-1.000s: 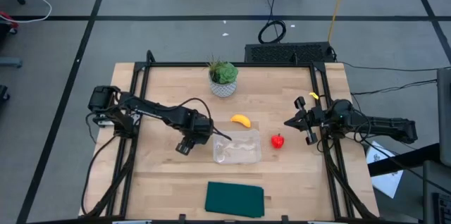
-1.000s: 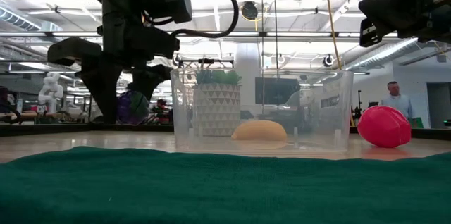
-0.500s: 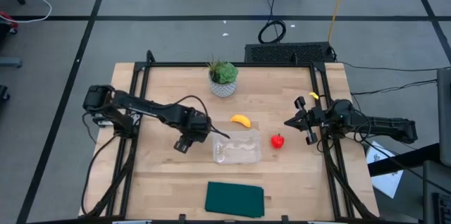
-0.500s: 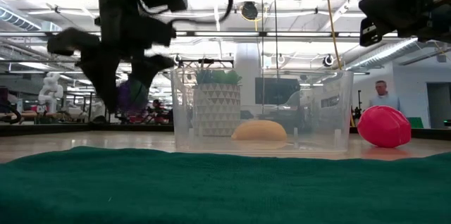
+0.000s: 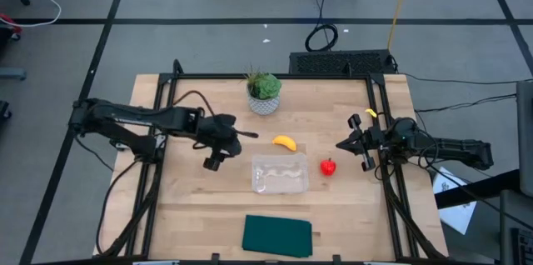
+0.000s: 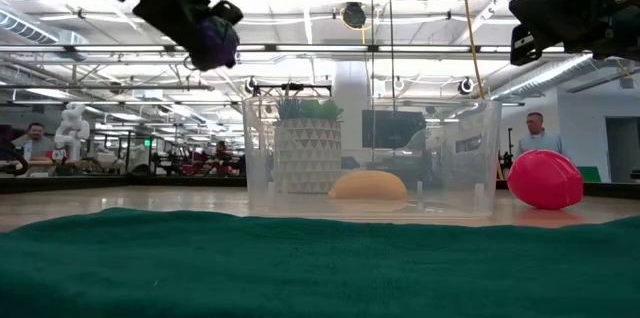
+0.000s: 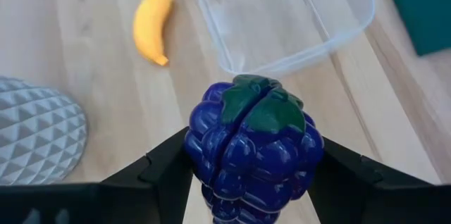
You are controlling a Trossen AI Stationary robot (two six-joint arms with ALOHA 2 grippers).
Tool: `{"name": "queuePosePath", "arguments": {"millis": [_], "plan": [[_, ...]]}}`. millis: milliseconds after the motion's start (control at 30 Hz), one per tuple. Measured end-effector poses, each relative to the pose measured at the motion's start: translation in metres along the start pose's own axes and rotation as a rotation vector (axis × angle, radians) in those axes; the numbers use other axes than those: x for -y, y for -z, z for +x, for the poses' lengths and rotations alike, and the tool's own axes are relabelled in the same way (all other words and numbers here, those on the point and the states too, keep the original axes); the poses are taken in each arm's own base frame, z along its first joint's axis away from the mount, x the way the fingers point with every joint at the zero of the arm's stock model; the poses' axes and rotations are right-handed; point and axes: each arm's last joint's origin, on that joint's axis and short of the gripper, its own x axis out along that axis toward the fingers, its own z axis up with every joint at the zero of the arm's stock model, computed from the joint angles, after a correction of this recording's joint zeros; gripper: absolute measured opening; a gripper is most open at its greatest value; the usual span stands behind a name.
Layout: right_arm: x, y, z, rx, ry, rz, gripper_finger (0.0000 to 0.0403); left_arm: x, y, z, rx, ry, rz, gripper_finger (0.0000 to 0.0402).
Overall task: Pick and placing Produce into tupperware
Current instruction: Put the grapes into the transparent bin
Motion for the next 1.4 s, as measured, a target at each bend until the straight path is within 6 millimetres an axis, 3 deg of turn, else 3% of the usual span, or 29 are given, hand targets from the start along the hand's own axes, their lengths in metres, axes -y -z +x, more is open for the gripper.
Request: {"name": "queuePosePath", "arguments": {"millis": [567, 1133, 1400], "plan": [[0.0, 0.0, 0.0, 0.002, 0.0, -0.001, 0.0, -0.011, 0.011, -0.058, 0.208, -0.027, -0.042, 0.0232], [0.0, 0.0, 0.0, 0.002, 0.0, -0.001, 0.0, -0.004, 0.026, -0.12, 0.453, -0.109, -0.092, 0.0232], [0.0, 0.0, 0.0, 0.004, 0.0, -0.002, 0.0, -0.007, 0.028, -0.129, 0.507, -0.156, -0.212, 0.0232]]}}
